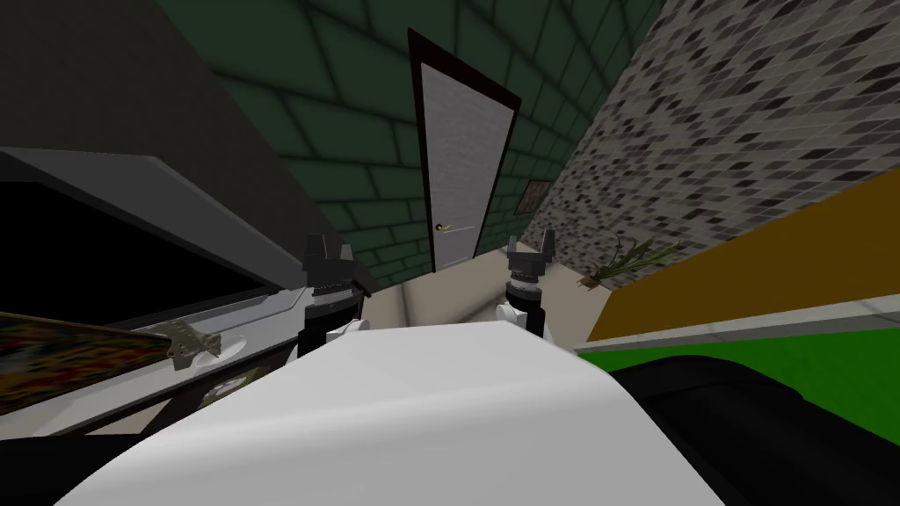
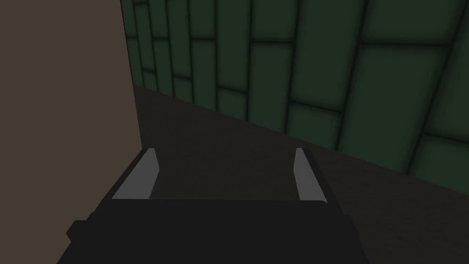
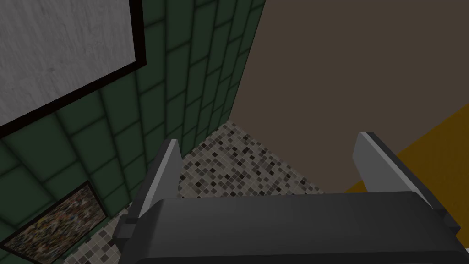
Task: Pull the door open
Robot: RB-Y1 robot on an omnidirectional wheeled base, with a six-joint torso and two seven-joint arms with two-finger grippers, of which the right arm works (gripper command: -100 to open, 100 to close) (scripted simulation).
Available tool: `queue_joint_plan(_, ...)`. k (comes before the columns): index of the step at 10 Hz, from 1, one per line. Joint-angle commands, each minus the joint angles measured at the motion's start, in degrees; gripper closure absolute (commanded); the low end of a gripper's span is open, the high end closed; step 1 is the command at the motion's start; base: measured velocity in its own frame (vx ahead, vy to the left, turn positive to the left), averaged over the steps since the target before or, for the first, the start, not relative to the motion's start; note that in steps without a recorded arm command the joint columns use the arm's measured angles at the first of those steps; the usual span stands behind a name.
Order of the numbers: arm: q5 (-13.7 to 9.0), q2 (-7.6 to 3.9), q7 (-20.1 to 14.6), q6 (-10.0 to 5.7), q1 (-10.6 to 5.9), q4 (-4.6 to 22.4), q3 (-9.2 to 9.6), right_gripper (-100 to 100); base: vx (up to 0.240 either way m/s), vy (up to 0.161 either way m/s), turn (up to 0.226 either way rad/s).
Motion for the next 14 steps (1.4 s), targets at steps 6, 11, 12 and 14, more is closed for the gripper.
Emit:
queue_joint_plan(6, -0.15, -1.14, 0.54, -0.4, -3.04, 7.25, -0.84, -100, 0.055, -0.007, 0.079)
queue_joint_plan(11, -0.33, -2.34, 1.16, -0.85, -6.52, 15.31, -1.8, -100, 0.075, -0.019, 0.109)
queue_joint_plan(12, -0.33, -2.34, 1.16, -0.85, -6.52, 15.53, -1.8, -100, 0.052, -0.018, 0.03)
queue_joint_plan(14, -0.41, -2.89, 1.46, -1.07, -8.19, 19.12, -2.26, -100, 0.062, -0.017, 0.102)
